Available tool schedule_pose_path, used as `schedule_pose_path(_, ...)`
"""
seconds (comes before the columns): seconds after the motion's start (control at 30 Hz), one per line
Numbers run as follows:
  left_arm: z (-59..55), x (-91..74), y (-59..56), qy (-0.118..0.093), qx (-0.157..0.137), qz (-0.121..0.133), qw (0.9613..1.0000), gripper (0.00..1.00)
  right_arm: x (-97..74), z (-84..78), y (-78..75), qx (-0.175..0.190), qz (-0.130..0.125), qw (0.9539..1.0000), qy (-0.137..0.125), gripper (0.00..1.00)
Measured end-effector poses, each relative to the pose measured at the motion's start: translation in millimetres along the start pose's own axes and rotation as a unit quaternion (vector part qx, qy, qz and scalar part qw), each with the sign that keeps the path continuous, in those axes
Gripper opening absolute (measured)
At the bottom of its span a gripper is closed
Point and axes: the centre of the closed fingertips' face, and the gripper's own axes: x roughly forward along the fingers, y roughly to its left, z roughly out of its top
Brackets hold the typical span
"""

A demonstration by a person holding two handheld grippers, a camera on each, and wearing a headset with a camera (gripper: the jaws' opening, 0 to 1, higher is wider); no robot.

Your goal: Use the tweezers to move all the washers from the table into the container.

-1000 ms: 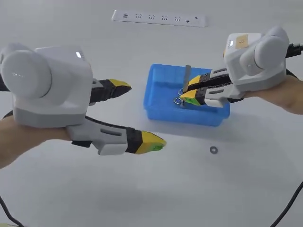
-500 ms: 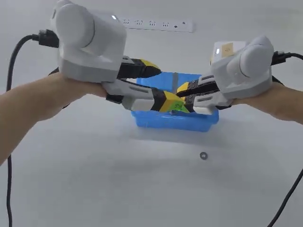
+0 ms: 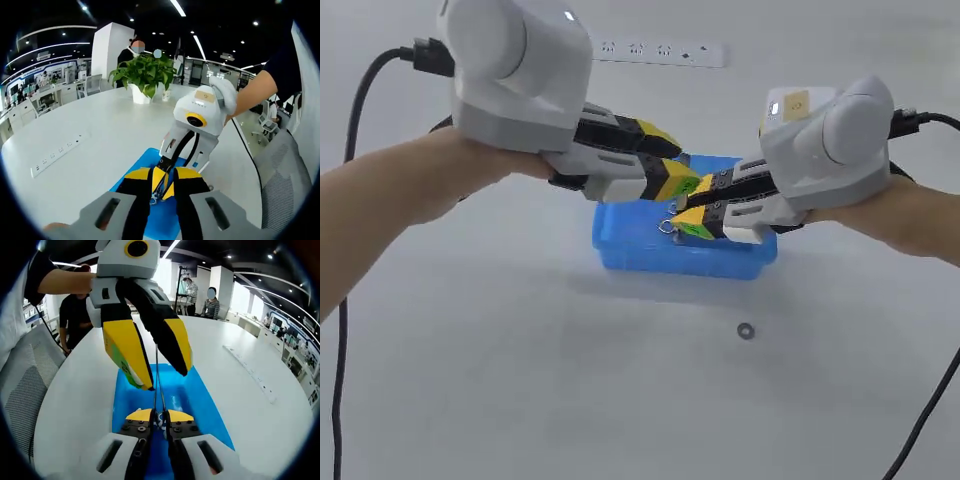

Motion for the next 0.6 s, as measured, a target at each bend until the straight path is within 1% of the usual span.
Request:
schedule_pose_path(0.03, -2.1, 1.0, -1.0, 0.011, 0.011, -0.006, 0.9999, 0.17, 0.1, 0.0, 0.1, -0.001, 0.0, 1.0, 0.0, 0.11)
schedule_pose_path(0.1, -4.5, 3.3, -4.2, 0.023, 0.015, -0.017, 0.9995, 0.12, 0.0, 0.0, -0.1, -0.001, 0.0, 1.0, 0.001, 0.11)
schedule_pose_path(0.17, -4.6, 4.3, -6.5, 0.024, 0.015, -0.024, 0.9993, 0.11, -0.1, -0.1, -0.5, 0.0, 0.0, 1.0, 0.0, 0.11)
schedule_pose_path(0.3, -4.2, 5.8, -7.4, 0.022, 0.016, -0.029, 0.9992, 0.09, -1.1, -1.0, 0.3, -0.002, 0.001, 1.0, 0.001, 0.11)
schedule_pose_path(0.33, -3.3, 6.6, -7.9, 0.022, 0.027, -0.028, 0.999, 0.09, -1.3, -1.4, 0.4, -0.001, 0.001, 1.0, 0.001, 0.11)
schedule_pose_path(0.37, -3.1, 6.8, -8.4, 0.023, 0.029, -0.029, 0.9989, 0.09, -1.5, -1.6, 0.4, -0.002, 0.001, 1.0, 0.002, 0.11)
schedule_pose_path(0.43, -2.5, 6.9, -6.7, 0.025, 0.047, -0.025, 0.9983, 0.07, -1.9, -2.2, 0.1, -0.003, 0.0, 1.0, 0.003, 0.11)
schedule_pose_path(0.47, -2.1, 6.6, -8.5, 0.026, 0.055, -0.024, 0.9979, 0.06, -2.0, -2.7, 0.3, -0.003, 0.0, 1.0, 0.004, 0.12)
schedule_pose_path(0.5, -2.2, 6.6, -11.4, 0.027, 0.054, -0.027, 0.9978, 0.06, -2.2, -2.6, 0.3, -0.004, -0.001, 1.0, 0.004, 0.12)
schedule_pose_path(0.57, -2.8, 6.5, -10.3, 0.029, 0.06, -0.03, 0.9974, 0.06, -2.6, -2.8, 0.8, -0.004, -0.002, 1.0, 0.004, 0.12)
schedule_pose_path(0.6, -2.9, 6.5, -10.5, 0.03, 0.068, -0.029, 0.9968, 0.06, -2.8, -2.9, 1.1, -0.004, -0.002, 1.0, 0.005, 0.12)
